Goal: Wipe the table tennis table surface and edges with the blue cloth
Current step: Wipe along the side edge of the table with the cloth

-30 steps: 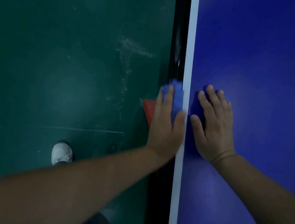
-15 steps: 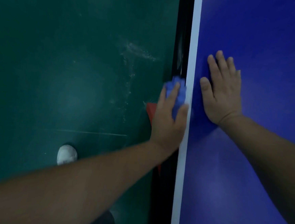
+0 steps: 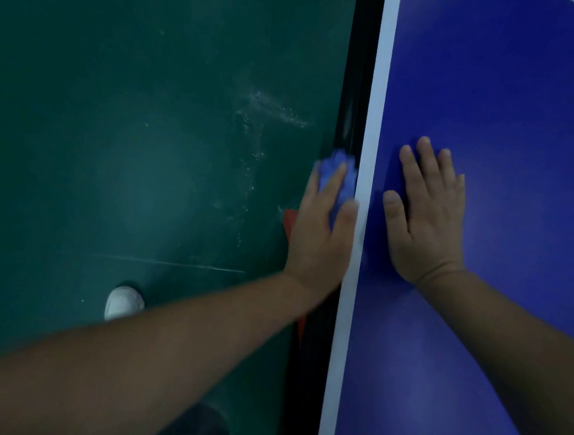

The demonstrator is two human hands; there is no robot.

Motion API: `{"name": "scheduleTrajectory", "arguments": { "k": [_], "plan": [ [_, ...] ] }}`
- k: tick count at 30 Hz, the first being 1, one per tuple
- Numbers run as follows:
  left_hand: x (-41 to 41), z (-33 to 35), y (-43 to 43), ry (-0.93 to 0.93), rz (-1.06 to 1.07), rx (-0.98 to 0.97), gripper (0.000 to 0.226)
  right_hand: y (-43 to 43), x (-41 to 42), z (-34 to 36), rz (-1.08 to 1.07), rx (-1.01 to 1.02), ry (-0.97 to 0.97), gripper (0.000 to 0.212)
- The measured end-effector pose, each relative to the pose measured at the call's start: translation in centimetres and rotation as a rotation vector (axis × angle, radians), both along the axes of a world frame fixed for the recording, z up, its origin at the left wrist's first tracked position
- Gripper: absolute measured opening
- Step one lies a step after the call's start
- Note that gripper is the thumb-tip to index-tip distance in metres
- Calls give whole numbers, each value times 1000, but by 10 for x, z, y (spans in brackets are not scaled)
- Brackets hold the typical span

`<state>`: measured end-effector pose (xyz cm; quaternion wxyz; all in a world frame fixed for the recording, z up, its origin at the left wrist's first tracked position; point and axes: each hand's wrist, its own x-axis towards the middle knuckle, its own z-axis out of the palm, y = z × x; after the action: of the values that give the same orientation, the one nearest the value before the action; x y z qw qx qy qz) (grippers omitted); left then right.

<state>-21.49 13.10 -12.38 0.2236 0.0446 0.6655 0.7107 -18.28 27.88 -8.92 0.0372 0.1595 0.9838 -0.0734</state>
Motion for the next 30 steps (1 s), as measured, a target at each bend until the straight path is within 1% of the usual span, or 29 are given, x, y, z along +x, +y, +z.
{"name": "scheduleTrajectory", "arguments": {
  "k": [2, 4, 5, 7, 9, 10, 11, 13, 15, 17, 19, 21, 23, 25, 27, 28, 30],
  "plan": [
    [-51, -5, 22, 12, 27, -24, 50, 0, 0, 0, 3, 0, 2, 61],
    [-67, -4, 31, 8, 50, -30, 49, 0, 0, 1, 3, 6, -2, 61],
    [-56, -2, 27, 33, 41, -13, 49, 0, 0, 2, 3, 6, -2, 61],
    [-6, 0, 7, 85, 17, 30, 50, -1, 0, 2, 6, 3, 6, 61],
    [48, 4, -18, 59, -7, 47, 53, 0, 0, 1, 6, -2, 16, 61],
    [61, 4, -24, 38, -7, 46, 53, 0, 0, 0, 7, -5, 19, 61],
    [56, 3, -22, 20, -12, 31, 54, 0, 0, -1, 8, -5, 19, 61],
    [15, 1, -3, 21, -30, -30, 54, 2, 0, -2, 14, 1, 19, 61],
    [-43, -2, 24, 66, -20, -73, 54, 2, 0, -1, 14, 4, 16, 61],
    [-89, -9, 44, 60, 6, -66, 53, 2, 1, -1, 11, 7, 12, 61],
    [-103, -10, 52, 21, 47, -25, 51, 2, 1, 0, 10, 10, 4, 62],
    [-83, -7, 45, 7, 71, 22, 51, 1, 0, 0, 7, 8, -4, 62],
    [-39, -8, 26, 28, 70, 44, 52, 1, 0, 1, 12, 8, 5, 62],
    [17, -6, 1, 39, 24, 34, 54, 1, 0, 0, 17, 4, 14, 61],
    [53, 2, -17, 32, -13, 19, 55, 1, 0, -1, 9, -6, 17, 61],
    [53, 4, -19, 35, -24, 8, 56, 2, 0, -1, 9, -7, 15, 62],
    [19, 0, -5, 74, -34, -43, 57, 2, -1, -1, 13, 1, 13, 61]
  ]
}}
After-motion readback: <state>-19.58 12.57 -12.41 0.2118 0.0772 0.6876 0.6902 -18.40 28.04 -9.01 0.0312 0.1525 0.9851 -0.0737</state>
